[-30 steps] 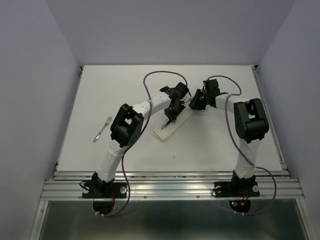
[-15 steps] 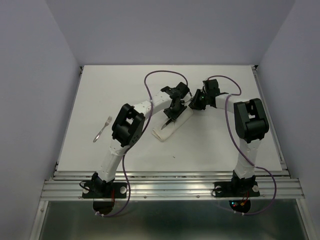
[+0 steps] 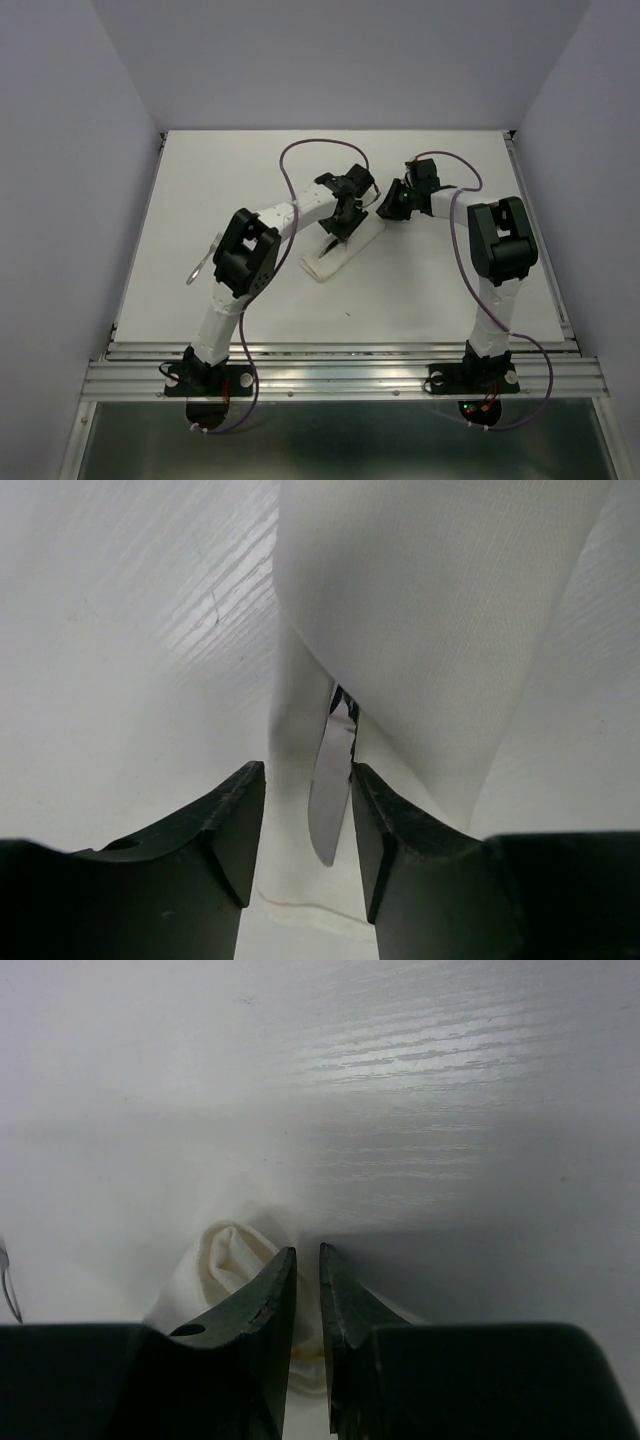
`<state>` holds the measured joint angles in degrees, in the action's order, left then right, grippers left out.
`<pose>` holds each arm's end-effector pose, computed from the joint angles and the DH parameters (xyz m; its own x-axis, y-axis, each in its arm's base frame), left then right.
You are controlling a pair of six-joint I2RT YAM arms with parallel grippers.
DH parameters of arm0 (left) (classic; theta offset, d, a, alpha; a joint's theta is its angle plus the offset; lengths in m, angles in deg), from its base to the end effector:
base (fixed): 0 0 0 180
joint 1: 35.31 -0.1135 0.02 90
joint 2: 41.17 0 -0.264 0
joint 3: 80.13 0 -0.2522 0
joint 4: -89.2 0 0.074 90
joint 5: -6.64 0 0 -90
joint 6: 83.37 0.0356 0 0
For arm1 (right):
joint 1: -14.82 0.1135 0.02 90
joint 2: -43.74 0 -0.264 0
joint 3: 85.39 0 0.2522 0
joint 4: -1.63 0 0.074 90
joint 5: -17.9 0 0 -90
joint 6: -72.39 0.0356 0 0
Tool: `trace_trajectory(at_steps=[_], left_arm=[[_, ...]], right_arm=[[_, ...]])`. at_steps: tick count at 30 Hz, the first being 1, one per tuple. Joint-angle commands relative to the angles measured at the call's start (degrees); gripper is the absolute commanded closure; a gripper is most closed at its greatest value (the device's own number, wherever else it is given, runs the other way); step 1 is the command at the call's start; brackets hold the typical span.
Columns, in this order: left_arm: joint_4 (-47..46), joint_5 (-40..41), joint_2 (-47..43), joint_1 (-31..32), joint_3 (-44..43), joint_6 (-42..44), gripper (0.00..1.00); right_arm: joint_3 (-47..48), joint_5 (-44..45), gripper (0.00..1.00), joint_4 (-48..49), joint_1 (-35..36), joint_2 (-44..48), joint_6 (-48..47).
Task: Fold the napkin into a case and place the utensils inside
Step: Pick up the fork from the corner of the board.
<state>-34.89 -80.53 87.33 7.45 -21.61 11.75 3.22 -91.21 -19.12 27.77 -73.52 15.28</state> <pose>0.3569 -0.3277 0.1917 -0.5921 0.6689 -0.4493 0.7173 0.6916 0.0844 0.4187 0.1082 0.1455 -0.8491 0.3312 -0.4115 0.0497 0.8256 0.5621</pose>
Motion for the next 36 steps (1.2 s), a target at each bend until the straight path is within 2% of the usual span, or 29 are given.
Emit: trace_trajectory(at_steps=[1, 5, 8, 9, 11, 13, 19, 21, 24, 28, 30, 36], left_arm=[[0.13, 2.09, -9.06, -0.13, 3.12, -1.43, 0.48], [-0.93, 2.27, -13.45, -1.01, 7.87, -3.36, 0.47], [-2.51, 2.88, -18.1, -3.55, 13.4, -4.77, 0.47], [-3.47, 2.45, -20.99, -4.87, 14.81, -7.65, 0.48], [-6.28, -0.18, -23.82, -8.9, 19.27, -9.95, 0.5], [-8.48, -1.59, -27.51, -15.93, 22.1, -13.29, 0.51], [-7.08, 4.8, -30.16, -31.48, 28.0, -22.07, 0.45], [-6.21, 7.61, -29.9, -36.58, 30.37, -24.89, 0.45], [-7.08, 8.42, -31.91, -40.29, 35.72, -28.41, 0.44], [-11.37, 3.52, -35.86, -46.62, 42.41, -32.89, 0.45], [-12.18, 3.76, -37.44, -49.69, 45.39, -37.53, 0.45], [-13.41, 5.87, -39.56, -52.78, 48.57, -44.32, 0.43]], right_arm=[[-1.64, 0.74, 0.78, -2.33, 0.85, 0.36, -1.33], [-1.72, 1.36, 0.78, -2.42, 0.85, 0.71, -1.51], [-2.51, 4.95, 0.76, -2.68, 0.85, 2.2, -1.86], [-2.78, 8.62, 0.76, -3.21, 0.85, 2.9, -2.21], [-3.21, 12.85, 0.73, -4.0, 0.85, 5.61, -2.3], [-4.45, 17.26, 0.67, -4.18, 0.85, 7.64, -3.09], [-7.78, 21.75, 0.52, -4.0, 0.23, 13.8, -3.09], [-8.49, 21.93, 0.51, -4.0, 0.23, 15.29, -3.09], [-9.81, 20.96, 0.46, -4.0, 0.23, 17.14, -3.53], [-10.51, 17.55, 0.45, -3.92, 0.23, 18.37, -3.79], [-10.08, 16.92, 0.45, -4.0, 0.23, 18.64, -4.05], [-9.64, 15.86, 0.44, -3.83, 0.23, 18.11, -4.41]])
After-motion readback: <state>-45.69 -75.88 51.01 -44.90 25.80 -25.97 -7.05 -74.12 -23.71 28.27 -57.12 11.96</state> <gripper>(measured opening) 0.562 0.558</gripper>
